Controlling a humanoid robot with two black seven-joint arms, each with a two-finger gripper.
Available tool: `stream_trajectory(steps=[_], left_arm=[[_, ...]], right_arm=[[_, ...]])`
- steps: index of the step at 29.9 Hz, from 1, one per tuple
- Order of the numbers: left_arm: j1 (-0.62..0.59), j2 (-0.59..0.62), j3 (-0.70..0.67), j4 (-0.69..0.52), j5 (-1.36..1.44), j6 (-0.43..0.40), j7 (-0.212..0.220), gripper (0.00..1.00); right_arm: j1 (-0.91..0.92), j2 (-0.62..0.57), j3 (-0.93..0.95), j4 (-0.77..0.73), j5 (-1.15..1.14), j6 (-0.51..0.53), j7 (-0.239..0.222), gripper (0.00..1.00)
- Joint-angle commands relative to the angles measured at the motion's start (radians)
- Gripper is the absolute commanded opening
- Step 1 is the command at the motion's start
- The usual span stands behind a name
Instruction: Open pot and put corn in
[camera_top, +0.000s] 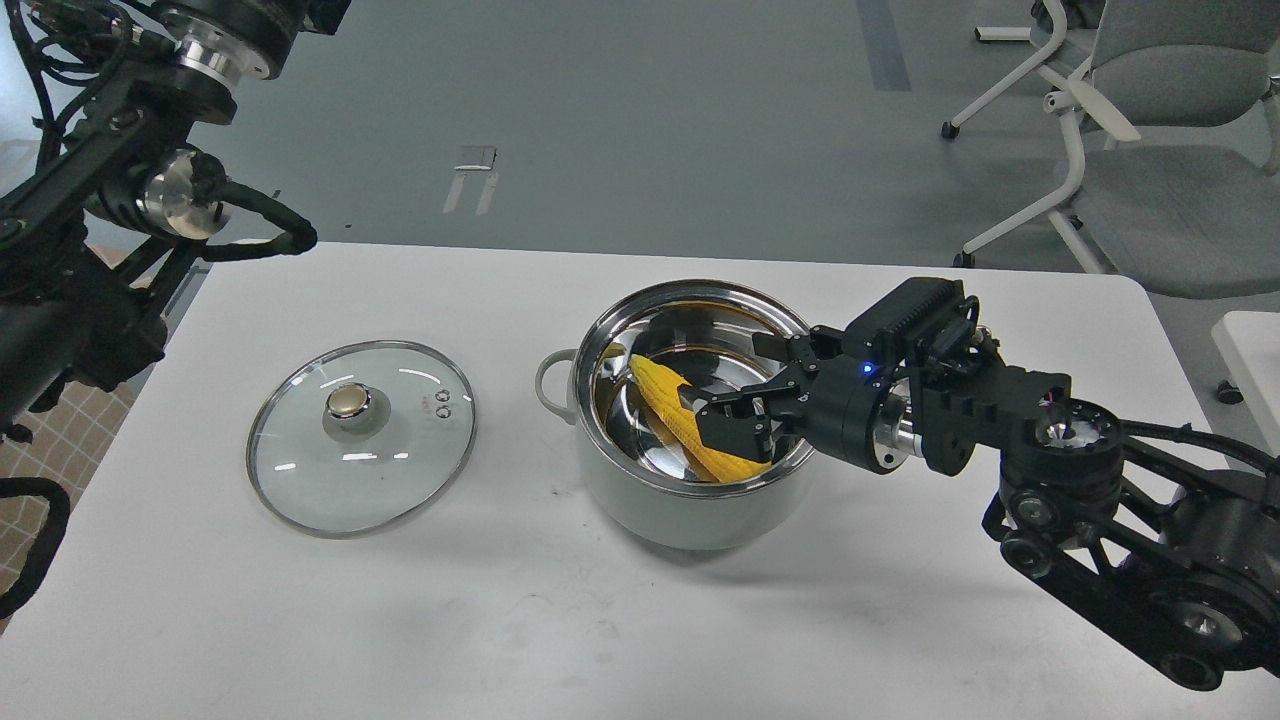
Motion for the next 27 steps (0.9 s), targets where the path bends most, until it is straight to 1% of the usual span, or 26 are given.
stream_trajectory(steps=[1, 3, 4, 5, 6, 7, 8, 10, 14, 15, 16, 17, 18, 19, 21, 23, 25, 27], left_arm=[[0.001, 0.005, 0.0, 0.0, -0.001, 0.0, 0.0, 0.97], [0.001, 0.005, -0.001, 0.002, -0.003, -0.005, 0.0, 0.97], [0.001, 0.006, -0.006, 0.002, -0.008, -0.013, -0.001, 0.98], [0.007, 0.009, -0.024, 0.002, -0.008, -0.028, 0.0, 0.98], [0.011, 0.009, -0.037, 0.005, -0.008, -0.037, 0.0, 0.98], [0.016, 0.008, -0.058, 0.011, -0.008, -0.057, 0.0, 0.98], [0.016, 0.008, -0.058, 0.011, -0.008, -0.057, 0.0, 0.98], [0.028, 0.006, -0.086, 0.012, -0.009, -0.072, 0.0, 0.98], [0.031, 0.006, -0.121, 0.015, -0.031, -0.082, 0.002, 0.98], [0.031, 0.006, -0.123, 0.015, -0.043, -0.091, 0.003, 0.98], [0.031, 0.006, -0.124, 0.015, -0.064, -0.118, 0.008, 0.98], [0.031, 0.006, -0.124, 0.017, -0.075, -0.134, 0.014, 0.98], [0.031, 0.002, -0.124, 0.023, -0.087, -0.148, 0.023, 0.98], [0.031, -0.003, -0.126, 0.037, -0.089, -0.151, 0.029, 0.98], [0.031, -0.009, -0.126, 0.058, -0.089, -0.152, 0.034, 0.98], [0.03, -0.02, -0.127, 0.095, -0.09, -0.157, 0.04, 0.98], [0.03, -0.041, -0.127, 0.141, -0.09, -0.16, 0.06, 0.98], [0.028, -0.046, -0.126, 0.178, -0.09, -0.161, 0.078, 0.98]], right_arm=[[0.002, 0.032, 0.153, -0.001, 0.004, -0.001, 0.003, 1.0], [0.005, 0.067, 0.281, -0.007, 0.021, -0.003, 0.004, 1.0], [0.014, 0.109, 0.379, -0.013, 0.062, -0.001, 0.004, 1.0], [0.041, 0.158, 0.471, -0.041, 0.129, 0.005, 0.004, 1.0], [0.061, 0.176, 0.51, -0.065, 0.169, 0.007, 0.004, 1.0], [0.11, 0.201, 0.57, -0.12, 0.244, 0.008, 0.004, 1.0], [0.111, 0.201, 0.57, -0.121, 0.245, 0.008, 0.004, 1.0], [0.213, 0.2, 0.624, -0.22, 0.398, -0.001, 0.003, 1.0], [0.296, 0.172, 0.708, -0.364, 0.579, -0.024, 0.003, 1.0], [0.304, 0.172, 0.725, -0.39, 0.613, -0.027, 0.003, 1.0], [0.316, 0.17, 0.751, -0.454, 0.686, -0.032, 0.003, 1.0], [0.322, 0.167, 0.76, -0.49, 0.726, -0.033, 0.003, 1.0], [0.333, 0.163, 0.777, -0.562, 0.803, -0.036, 0.003, 1.0], [0.342, 0.152, 0.789, -0.628, 0.879, -0.039, 0.003, 1.0], [0.345, 0.138, 0.796, -0.693, 0.964, -0.039, 0.007, 1.0], [0.347, 0.127, 0.8, -0.765, 1.108, -0.039, 0.018, 1.0], [0.345, 0.115, 0.8, -0.869, 1.296, -0.039, 0.035, 1.0], [0.342, 0.115, 0.8, -0.933, 1.404, -0.039, 0.041, 1.0]])
